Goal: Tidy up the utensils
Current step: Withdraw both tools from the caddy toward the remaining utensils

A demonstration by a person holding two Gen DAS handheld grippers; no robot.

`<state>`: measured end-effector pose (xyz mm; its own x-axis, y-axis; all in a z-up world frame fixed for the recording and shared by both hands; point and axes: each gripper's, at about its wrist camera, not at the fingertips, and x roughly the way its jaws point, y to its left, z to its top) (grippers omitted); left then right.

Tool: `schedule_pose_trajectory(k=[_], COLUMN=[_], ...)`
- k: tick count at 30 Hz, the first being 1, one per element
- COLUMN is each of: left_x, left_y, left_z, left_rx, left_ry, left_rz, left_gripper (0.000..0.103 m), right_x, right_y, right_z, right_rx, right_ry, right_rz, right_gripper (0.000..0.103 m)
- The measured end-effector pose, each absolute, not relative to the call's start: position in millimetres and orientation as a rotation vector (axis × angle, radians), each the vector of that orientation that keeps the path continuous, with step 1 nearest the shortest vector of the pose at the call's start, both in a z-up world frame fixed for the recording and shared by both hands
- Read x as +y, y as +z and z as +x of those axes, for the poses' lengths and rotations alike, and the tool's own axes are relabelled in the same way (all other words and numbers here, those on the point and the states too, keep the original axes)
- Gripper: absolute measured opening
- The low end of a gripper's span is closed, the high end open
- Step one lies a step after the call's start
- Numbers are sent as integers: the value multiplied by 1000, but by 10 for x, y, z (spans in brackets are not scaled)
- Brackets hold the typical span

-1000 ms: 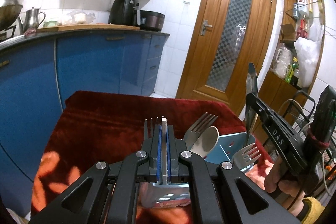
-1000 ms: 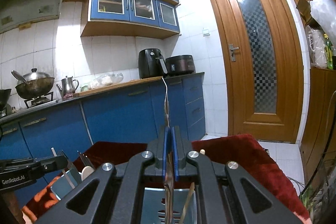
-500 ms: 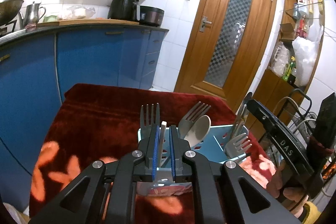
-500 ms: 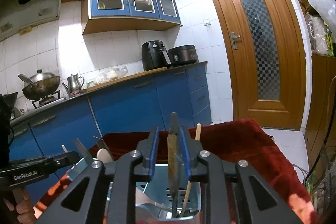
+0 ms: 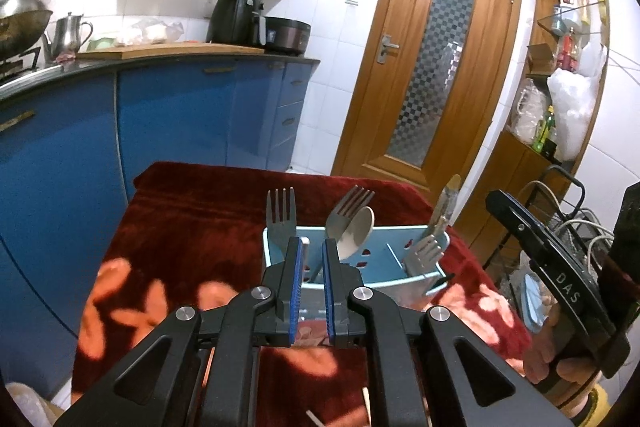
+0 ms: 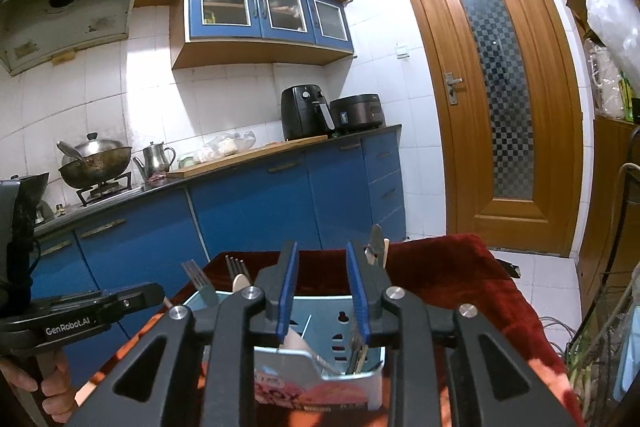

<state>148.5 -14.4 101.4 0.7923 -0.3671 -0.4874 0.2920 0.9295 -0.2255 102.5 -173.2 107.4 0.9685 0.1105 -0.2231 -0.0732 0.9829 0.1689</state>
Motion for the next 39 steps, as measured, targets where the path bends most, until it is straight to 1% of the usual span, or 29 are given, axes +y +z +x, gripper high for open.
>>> schedule_pose_trajectory(k=[15,27,39], left_x=[-56,-72,-266], left_y=[1018,799,432], left_z=[1101,815,760], left_rx=[601,705,851], left_ry=[-351,-358,-384], left_rz=[-134,-111,-99], left_gripper=[9,9,9], right_x=[-1716,-1763,-1865], right_y=[1072,969,677], right_z=[526,83,-132], right_rx=[329,451,586], right_ry=[87,92,98], right_rz=[159,181,227], right_gripper=[28,28,28])
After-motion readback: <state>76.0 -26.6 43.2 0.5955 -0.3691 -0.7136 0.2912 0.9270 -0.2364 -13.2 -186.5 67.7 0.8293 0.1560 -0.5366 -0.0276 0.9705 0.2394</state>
